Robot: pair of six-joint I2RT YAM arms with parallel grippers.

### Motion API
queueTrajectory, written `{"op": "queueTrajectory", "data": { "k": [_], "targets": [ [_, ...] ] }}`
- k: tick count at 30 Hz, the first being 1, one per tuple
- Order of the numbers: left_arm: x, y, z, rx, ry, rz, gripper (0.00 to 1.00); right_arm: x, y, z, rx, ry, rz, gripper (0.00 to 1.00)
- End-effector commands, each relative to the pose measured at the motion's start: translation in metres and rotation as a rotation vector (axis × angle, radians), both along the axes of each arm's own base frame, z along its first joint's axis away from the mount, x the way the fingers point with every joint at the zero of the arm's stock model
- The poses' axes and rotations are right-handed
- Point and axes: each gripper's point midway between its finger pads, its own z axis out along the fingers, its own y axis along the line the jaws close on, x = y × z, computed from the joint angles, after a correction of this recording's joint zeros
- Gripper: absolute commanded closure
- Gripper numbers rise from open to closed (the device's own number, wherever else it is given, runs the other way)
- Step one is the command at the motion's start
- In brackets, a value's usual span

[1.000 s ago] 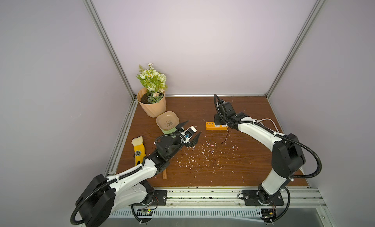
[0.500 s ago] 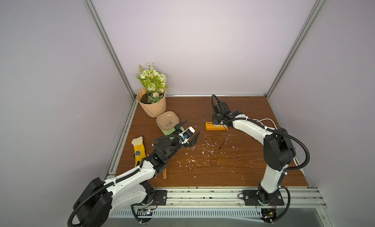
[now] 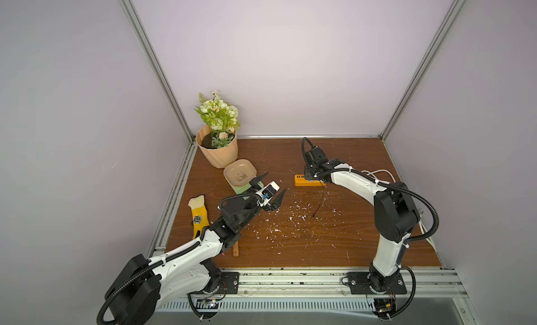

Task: Charge the electronic scale
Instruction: Insert the plug into the socket.

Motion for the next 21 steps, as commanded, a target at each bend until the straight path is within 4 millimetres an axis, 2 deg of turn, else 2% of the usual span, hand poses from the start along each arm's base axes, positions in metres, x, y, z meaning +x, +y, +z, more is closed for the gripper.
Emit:
{"op": "queueTrajectory", "data": {
  "k": [1, 13, 21],
  "targets": [
    [0.001, 0.004, 0.006, -0.003, -0.021, 0.011, 0.10, 0.005, 0.012, 0.013, 0.053, -0.024, 0.001, 0.94],
    [0.000, 0.005, 0.005, -0.002, -0.021, 0.013, 0.10, 0.003, 0.002, -0.010, -0.028, 0.029, -0.018, 0.92],
    [-0.001, 0.005, 0.005, -0.001, -0.022, 0.011, 0.10, -0.006, -0.001, -0.038, -0.065, 0.099, -0.005, 0.92]
  ]
}}
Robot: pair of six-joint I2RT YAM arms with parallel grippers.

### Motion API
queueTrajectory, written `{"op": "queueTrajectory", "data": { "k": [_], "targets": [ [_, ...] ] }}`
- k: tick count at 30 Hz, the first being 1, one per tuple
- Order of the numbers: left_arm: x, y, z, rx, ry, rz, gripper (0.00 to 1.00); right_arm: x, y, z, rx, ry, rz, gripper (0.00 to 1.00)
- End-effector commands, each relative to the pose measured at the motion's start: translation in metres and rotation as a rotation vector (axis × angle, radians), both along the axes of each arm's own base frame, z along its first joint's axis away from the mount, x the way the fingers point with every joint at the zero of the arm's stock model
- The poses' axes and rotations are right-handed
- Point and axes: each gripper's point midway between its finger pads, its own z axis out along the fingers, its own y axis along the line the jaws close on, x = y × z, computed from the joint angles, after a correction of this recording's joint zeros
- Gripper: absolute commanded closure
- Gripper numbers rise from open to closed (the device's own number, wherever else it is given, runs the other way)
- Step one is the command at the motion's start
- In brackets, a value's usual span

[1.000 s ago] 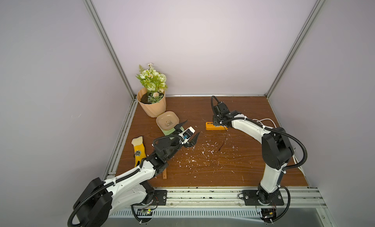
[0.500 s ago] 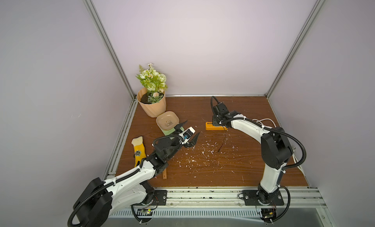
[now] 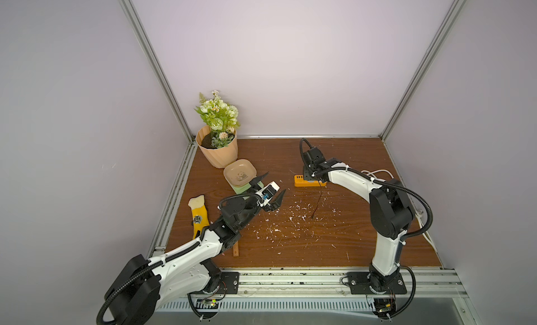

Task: Charge the electronic scale
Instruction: Insert the plug into the socket.

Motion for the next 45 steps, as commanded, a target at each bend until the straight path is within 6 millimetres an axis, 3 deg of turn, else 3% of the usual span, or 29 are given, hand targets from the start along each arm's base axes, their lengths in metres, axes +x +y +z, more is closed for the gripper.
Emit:
{"op": "queueTrajectory", "data": {
  "k": [1, 14, 23, 26, 32, 36, 40, 45],
  "targets": [
    [0.000, 0.005, 0.005, -0.003, -0.020, 0.014, 0.10, -0.012, -0.004, -0.027, -0.046, 0.075, -0.002, 0.92],
    [-0.001, 0.008, 0.004, 0.003, -0.016, 0.023, 0.10, -0.031, -0.010, -0.063, -0.066, 0.116, 0.009, 0.92],
    [-0.003, 0.009, 0.006, 0.002, -0.014, 0.020, 0.10, -0.030, -0.006, -0.065, -0.054, 0.128, 0.038, 0.85],
    [-0.003, 0.010, 0.007, 0.001, -0.016, 0.024, 0.10, -0.024, -0.003, -0.047, -0.051, 0.100, 0.045, 0.73],
    [-0.002, 0.010, 0.004, 0.012, -0.011, 0.026, 0.09, -0.003, 0.009, 0.020, -0.008, -0.005, 0.098, 0.44],
    [-0.002, 0.010, 0.002, 0.019, -0.008, 0.029, 0.09, -0.001, 0.006, 0.058, 0.036, -0.059, 0.127, 0.30],
    [-0.002, 0.010, 0.000, 0.021, -0.008, 0.029, 0.09, -0.023, -0.009, 0.078, 0.084, -0.077, 0.147, 0.20],
    [0.001, 0.008, 0.000, -0.001, 0.016, 0.029, 0.08, -0.070, -0.029, 0.069, 0.174, -0.080, 0.149, 0.14]
  ]
}}
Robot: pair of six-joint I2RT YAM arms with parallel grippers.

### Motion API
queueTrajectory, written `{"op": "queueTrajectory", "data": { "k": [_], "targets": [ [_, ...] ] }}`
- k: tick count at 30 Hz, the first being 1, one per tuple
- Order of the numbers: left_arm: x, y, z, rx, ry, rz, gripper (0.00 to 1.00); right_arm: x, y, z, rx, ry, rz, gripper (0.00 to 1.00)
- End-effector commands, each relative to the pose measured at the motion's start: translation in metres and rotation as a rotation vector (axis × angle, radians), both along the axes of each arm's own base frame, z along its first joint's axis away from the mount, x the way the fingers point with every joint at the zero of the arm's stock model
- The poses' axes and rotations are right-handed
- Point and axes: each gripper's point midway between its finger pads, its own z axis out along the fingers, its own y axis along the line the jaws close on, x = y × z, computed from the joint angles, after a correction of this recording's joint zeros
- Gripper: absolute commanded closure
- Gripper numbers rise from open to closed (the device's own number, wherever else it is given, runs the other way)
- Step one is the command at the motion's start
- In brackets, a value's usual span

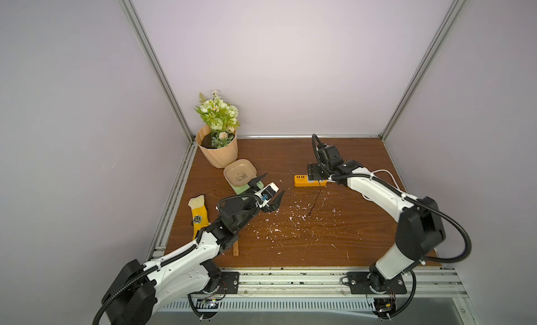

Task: Charge the electronic scale
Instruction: Insert the plug into the socket, then pick up the charging cable from the center of the board.

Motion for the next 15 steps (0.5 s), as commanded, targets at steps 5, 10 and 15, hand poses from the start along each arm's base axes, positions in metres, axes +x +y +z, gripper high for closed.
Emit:
{"op": "queueTrajectory", "data": {
  "k": [5, 10, 15],
  "targets": [
    [0.015, -0.006, -0.004, -0.085, 0.115, 0.014, 0.07, -0.065, 0.012, -0.020, 0.271, 0.032, 0.090, 0.19],
    [0.020, -0.012, -0.009, -0.115, 0.159, 0.004, 0.07, -0.085, 0.019, -0.047, 0.348, 0.070, 0.083, 0.26],
    [0.022, -0.014, -0.012, -0.115, 0.177, 0.006, 0.08, -0.091, 0.024, -0.068, 0.348, 0.104, 0.065, 0.30]
  ]
}}
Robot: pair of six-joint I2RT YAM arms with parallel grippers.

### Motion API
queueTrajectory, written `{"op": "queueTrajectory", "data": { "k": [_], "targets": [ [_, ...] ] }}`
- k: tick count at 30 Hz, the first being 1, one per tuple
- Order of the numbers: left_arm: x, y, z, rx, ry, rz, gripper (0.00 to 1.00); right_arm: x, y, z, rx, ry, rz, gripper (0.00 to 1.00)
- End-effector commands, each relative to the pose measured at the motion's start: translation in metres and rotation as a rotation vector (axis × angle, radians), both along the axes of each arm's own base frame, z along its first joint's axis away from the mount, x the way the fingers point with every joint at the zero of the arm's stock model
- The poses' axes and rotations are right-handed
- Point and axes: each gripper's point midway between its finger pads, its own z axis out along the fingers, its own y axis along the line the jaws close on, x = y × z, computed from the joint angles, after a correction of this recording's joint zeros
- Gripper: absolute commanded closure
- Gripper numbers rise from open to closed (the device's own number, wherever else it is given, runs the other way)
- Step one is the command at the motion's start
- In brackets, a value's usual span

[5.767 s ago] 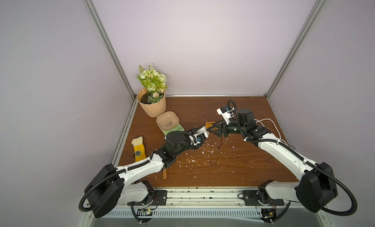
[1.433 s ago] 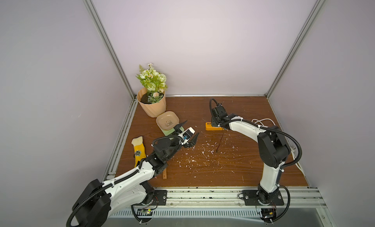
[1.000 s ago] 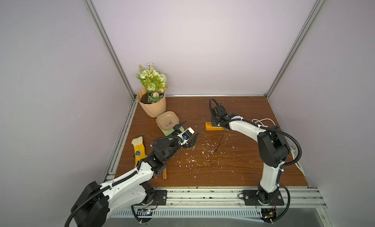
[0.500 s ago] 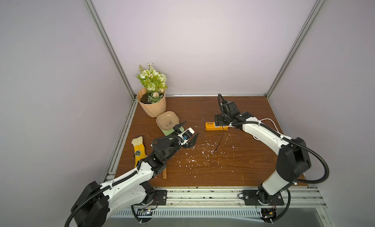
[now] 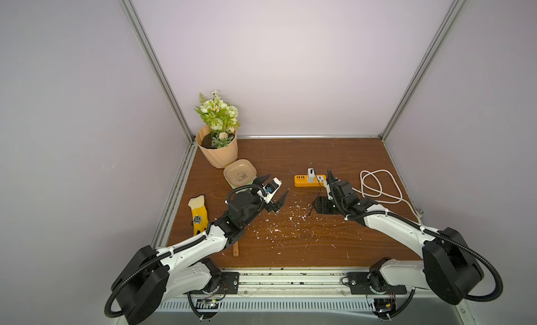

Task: Charge the electronic scale
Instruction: Pick up the charging cable from the center of the board.

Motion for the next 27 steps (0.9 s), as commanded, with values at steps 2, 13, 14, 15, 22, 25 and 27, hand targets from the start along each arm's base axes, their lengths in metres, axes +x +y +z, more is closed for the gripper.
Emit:
{"op": "queueTrajectory", "data": {
  "k": [2, 13, 14, 15, 22, 25, 27],
  "targets": [
    [0.005, 0.003, 0.015, -0.051, -0.001, 0.021, 0.08, 0.012, 0.024, 0.014, 0.106, -0.051, -0.004, 0.32],
    [0.005, 0.004, 0.012, -0.048, 0.007, 0.025, 0.08, 0.008, 0.036, -0.013, 0.077, 0.012, 0.003, 0.54],
    [0.005, 0.004, 0.012, -0.046, 0.007, 0.026, 0.08, 0.007, 0.036, -0.016, 0.069, 0.019, 0.003, 0.54],
    [0.005, 0.004, 0.012, -0.045, 0.005, 0.028, 0.08, 0.007, 0.035, -0.018, 0.060, 0.026, 0.002, 0.54],
    [0.007, 0.006, 0.008, -0.027, 0.006, 0.041, 0.08, -0.004, 0.036, -0.028, 0.001, 0.046, 0.013, 0.60],
    [0.007, 0.006, 0.007, -0.029, 0.009, 0.039, 0.08, -0.005, 0.038, -0.031, 0.011, 0.045, 0.015, 0.73],
    [0.006, 0.004, 0.007, -0.034, 0.013, 0.029, 0.08, -0.003, 0.044, -0.028, 0.039, 0.029, 0.026, 0.86]
  ]
}}
